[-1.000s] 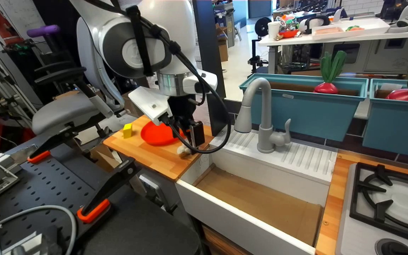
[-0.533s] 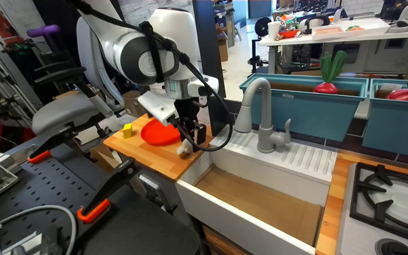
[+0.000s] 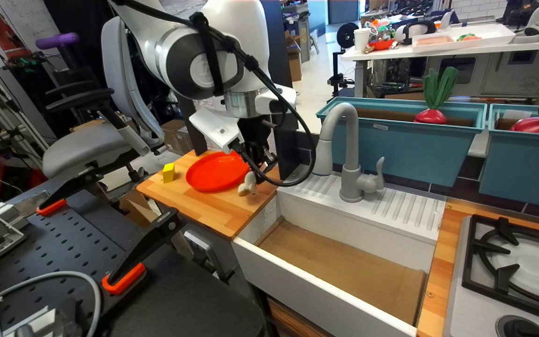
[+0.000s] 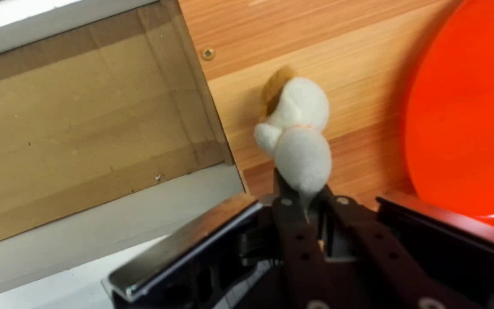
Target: Pick up the plush toy and put it on the plate
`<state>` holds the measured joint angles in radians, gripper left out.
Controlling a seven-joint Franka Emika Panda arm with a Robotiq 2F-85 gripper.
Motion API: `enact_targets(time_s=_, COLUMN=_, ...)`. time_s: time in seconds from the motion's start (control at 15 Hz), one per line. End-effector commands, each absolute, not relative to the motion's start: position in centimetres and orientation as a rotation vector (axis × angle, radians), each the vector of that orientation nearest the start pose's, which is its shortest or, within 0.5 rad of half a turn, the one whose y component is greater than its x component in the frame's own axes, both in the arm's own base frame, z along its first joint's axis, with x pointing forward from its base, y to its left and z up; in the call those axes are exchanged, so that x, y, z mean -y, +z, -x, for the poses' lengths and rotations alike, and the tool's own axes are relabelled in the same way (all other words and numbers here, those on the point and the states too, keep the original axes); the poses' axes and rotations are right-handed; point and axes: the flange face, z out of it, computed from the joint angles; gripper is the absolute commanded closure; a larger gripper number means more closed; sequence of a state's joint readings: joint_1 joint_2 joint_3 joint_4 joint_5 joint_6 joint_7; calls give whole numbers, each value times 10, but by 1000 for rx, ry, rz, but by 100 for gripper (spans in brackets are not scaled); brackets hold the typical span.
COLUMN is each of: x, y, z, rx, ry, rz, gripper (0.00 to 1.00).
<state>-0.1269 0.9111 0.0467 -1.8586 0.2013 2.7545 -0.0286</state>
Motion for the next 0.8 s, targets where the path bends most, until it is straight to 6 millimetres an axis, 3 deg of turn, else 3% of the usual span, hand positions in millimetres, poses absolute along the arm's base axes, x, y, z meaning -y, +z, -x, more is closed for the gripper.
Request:
enact_targets(time_s=0.0, x=53, y=53, z=-589, rx=-372, ry=-19, rz=2970, gripper=98)
enact_targets(time_s=0.4, x=21, y=86, z=-564, rx=-273, ry=-19, rz=2939, gripper=98)
enact_targets(time_s=0.73, x=-31, y=79, z=-552, rx=-119, ry=28, rz=2946, gripper=98)
